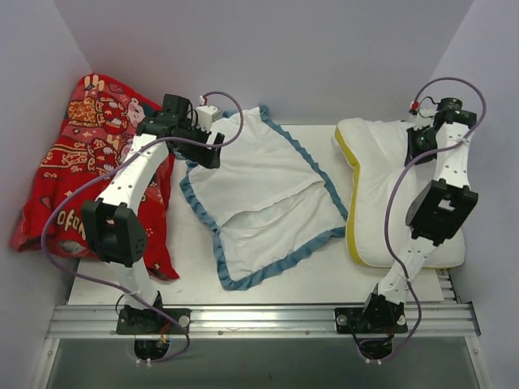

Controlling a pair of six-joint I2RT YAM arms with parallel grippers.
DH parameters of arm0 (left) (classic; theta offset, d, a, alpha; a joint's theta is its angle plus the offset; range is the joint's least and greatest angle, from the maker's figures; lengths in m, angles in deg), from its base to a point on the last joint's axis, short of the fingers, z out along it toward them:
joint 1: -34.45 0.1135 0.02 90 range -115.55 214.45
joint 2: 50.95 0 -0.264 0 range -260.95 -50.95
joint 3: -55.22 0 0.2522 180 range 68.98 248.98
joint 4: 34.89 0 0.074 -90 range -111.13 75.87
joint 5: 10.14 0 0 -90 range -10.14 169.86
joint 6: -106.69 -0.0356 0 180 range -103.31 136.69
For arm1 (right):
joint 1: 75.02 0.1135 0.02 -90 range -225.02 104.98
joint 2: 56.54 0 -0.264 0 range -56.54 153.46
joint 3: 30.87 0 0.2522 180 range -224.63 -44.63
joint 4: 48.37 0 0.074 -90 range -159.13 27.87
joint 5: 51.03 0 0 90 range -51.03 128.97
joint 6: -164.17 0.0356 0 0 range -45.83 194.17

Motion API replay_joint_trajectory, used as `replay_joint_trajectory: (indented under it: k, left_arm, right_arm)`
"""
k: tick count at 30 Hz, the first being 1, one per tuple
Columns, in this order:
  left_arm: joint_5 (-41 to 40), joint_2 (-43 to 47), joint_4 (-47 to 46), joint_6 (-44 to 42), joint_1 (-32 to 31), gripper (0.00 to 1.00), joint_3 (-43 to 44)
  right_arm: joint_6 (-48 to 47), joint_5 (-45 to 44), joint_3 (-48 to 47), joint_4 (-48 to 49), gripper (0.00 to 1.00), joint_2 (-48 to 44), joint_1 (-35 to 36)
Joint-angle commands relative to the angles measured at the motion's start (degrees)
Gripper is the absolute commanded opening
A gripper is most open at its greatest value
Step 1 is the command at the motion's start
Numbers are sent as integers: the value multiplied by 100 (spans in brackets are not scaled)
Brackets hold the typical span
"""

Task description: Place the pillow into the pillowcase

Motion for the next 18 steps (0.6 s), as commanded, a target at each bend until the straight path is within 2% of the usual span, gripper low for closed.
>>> replay_joint_trajectory:
  k: [1, 4, 6, 9, 14, 18]
  left_arm:
    - [258, -145, -323, 16, 33, 97, 347]
    - [408, -303, -437, 8, 33, 97, 391]
    - [504, -365, -647, 8, -2, 97, 339]
    - [636, -663, -903, -123, -186, 97, 514]
    - [707, -1323, -807, -861, -905, 92, 796]
    - [654, -1464, -815, -1538, -1407, 88, 278]
  right_arm:
    - [-976, 327, 535, -927, 0, -1494, -67]
    - [-1583, 451, 1931, -972, 0, -2434, 64]
    - [-1708, 442, 2703, -963, 0, -2638, 170]
    - [-1586, 407, 3251, -954, 0, -2797, 390]
    - [-1182, 442, 3315, -998, 0, -3087, 294]
    - [-1198, 320, 3279, -1156, 0, -3403, 223]
